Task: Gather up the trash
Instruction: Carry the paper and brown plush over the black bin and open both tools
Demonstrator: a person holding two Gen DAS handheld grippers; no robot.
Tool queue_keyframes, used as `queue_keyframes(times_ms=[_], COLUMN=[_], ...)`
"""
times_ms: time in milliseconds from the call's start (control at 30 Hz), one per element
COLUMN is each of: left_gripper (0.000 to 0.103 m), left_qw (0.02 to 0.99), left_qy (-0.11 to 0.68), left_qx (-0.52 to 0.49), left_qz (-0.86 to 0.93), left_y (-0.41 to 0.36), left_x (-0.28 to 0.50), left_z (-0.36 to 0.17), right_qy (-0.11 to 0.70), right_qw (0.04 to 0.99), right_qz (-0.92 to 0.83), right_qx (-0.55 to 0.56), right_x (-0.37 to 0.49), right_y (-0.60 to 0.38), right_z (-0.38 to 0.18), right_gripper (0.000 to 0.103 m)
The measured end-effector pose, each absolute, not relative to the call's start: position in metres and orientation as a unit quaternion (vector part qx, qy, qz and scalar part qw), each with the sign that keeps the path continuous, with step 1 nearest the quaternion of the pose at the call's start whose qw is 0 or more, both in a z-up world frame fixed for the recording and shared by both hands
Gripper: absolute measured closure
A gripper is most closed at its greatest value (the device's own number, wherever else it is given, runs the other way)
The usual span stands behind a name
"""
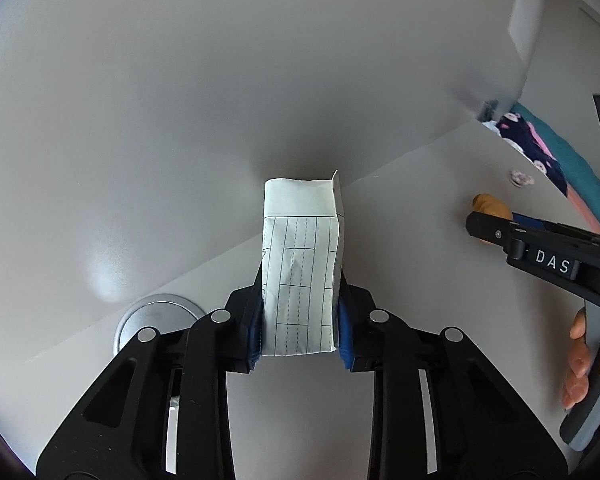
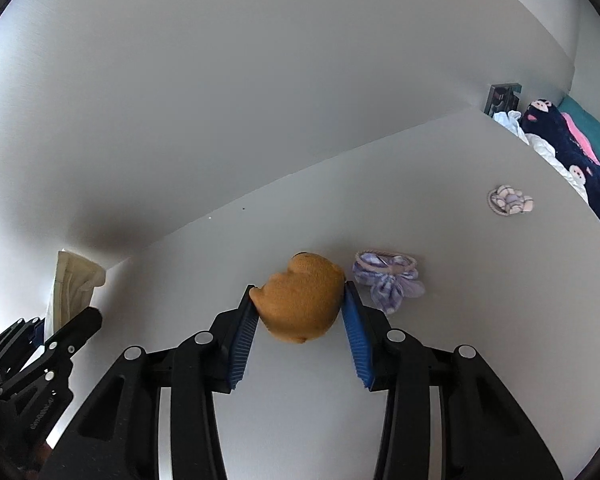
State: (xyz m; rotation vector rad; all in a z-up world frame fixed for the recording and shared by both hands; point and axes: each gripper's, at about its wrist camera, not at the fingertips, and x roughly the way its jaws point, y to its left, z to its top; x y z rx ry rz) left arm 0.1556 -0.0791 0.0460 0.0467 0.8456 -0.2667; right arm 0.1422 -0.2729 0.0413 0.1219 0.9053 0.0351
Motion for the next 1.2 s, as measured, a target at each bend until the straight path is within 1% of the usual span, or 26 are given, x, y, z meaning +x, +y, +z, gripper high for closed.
queue_keyframes(times_ms=[267, 567, 733, 967, 1200], left_gripper=[0.074, 0.074, 0.074, 0.074, 0.074], left_qw=[0.909, 0.91, 0.906, 0.894, 0.873], left_qy=[0.387, 0.367, 0.355, 0.342, 0.336], left_qx=[0.037, 0.033, 0.046, 0.065, 0.088], left_qz=[-0.152, -0.192, -0.228, -0.283, -0.342], left_y=[-0.099, -0.123, -0.156, -0.209, -0.268], left_x=[0.122, 0.056, 0.013, -0.048, -0.1], left_z=[0.074, 0.1, 0.108, 0.109, 0.103], right_qy=[0.408, 0.376, 0.362, 0.34, 0.332], right_qw=[0.911, 0.925, 0.929, 0.933, 0.93], right_qz=[0.01, 0.0, -0.017, -0.053, -0.096], right_qx=[0.053, 0.055, 0.072, 0.102, 0.123], right_x=[0.102, 0.017, -0.048, -0.119, -0.184], right_y=[-0.28, -0.295, -0.321, -0.373, -0.425], right_z=[0.072, 0.107, 0.119, 0.128, 0.125], right_gripper=[0.059, 0.059, 0.059, 0.059, 0.059])
